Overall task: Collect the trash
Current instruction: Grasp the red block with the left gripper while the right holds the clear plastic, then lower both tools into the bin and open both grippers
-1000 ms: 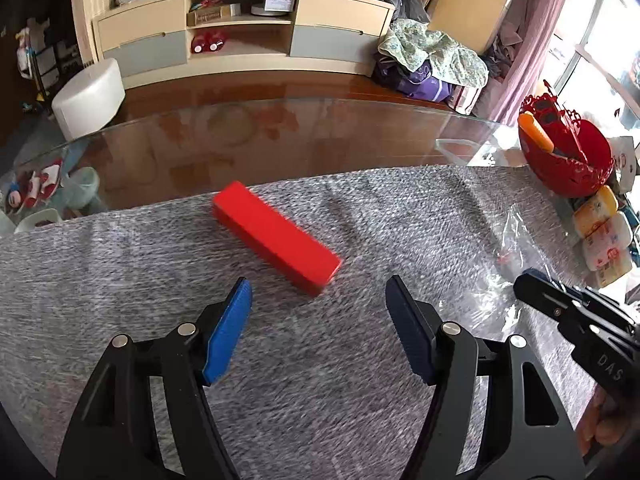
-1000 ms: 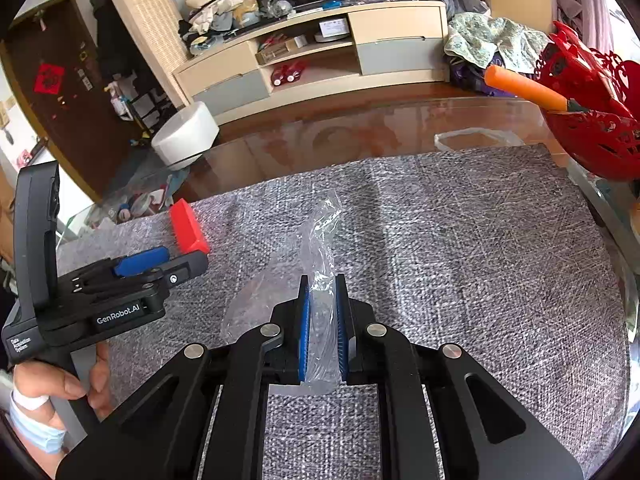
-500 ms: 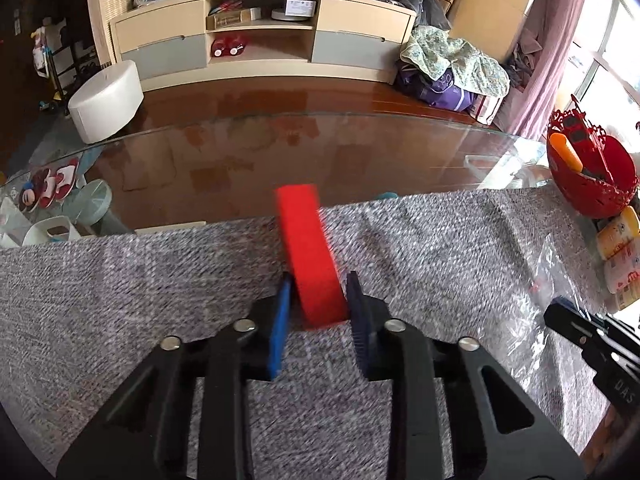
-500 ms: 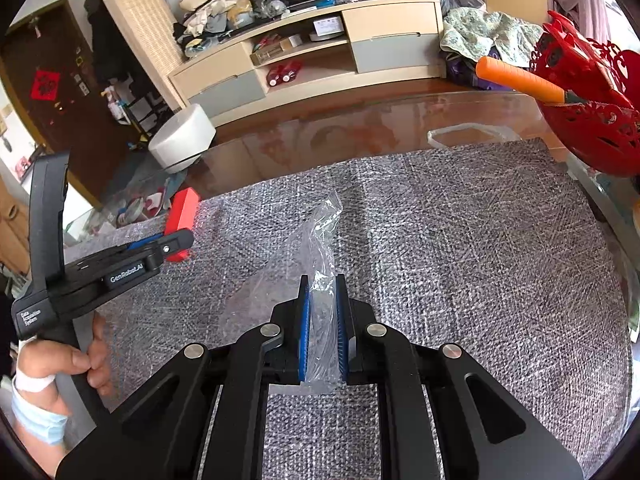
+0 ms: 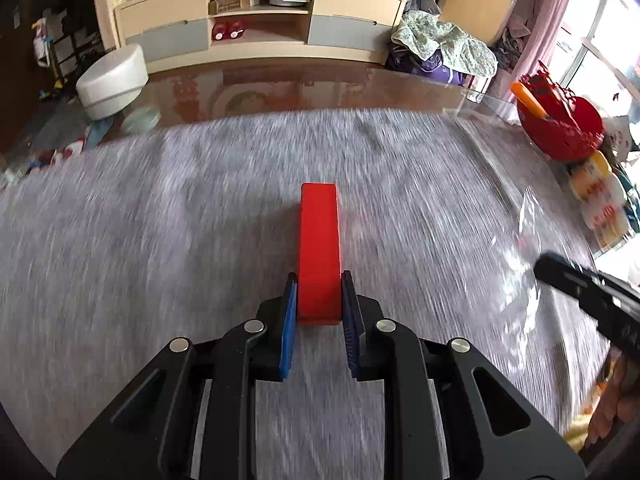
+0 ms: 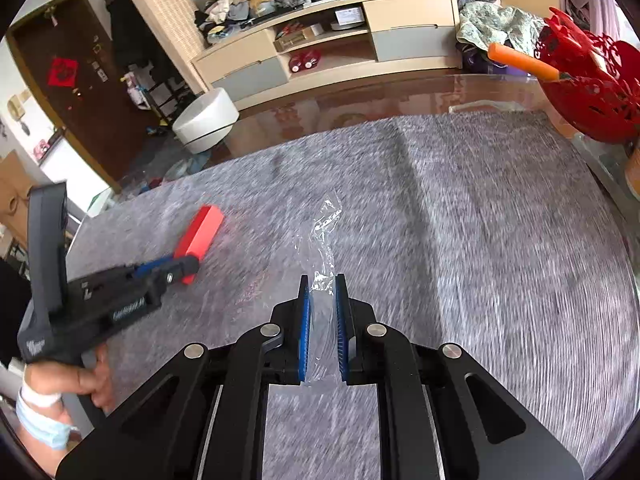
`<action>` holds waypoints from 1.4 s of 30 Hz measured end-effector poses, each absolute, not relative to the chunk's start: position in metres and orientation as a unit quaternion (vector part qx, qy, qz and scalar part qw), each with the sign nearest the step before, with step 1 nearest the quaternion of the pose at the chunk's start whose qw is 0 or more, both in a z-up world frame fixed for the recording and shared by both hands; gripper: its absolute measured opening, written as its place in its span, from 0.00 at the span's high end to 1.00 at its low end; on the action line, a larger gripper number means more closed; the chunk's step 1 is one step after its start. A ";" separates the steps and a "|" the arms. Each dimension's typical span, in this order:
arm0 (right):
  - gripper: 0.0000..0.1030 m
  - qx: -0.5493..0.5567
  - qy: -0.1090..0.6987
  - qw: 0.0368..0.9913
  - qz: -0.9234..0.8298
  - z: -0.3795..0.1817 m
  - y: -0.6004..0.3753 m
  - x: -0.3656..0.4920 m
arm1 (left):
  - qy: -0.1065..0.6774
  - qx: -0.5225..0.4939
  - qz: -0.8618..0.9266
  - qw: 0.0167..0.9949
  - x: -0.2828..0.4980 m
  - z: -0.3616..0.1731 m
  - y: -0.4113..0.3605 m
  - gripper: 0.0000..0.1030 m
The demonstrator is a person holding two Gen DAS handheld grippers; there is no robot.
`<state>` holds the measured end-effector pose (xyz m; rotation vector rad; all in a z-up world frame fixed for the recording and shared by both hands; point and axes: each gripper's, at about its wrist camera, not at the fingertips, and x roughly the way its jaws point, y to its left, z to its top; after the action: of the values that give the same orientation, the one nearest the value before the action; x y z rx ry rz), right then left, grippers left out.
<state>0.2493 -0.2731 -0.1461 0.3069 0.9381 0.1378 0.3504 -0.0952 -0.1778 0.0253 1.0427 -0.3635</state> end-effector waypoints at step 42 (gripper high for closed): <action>0.88 0.086 0.527 0.840 0.096 -0.211 -0.179 -0.003 | 0.545 -0.008 -0.192 0.816 -0.005 -0.234 -0.029 0.82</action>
<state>-0.0030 -0.1787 -0.2113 0.1810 1.1139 0.2029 -0.0047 -0.0293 -0.2344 -0.0163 1.1614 -0.4095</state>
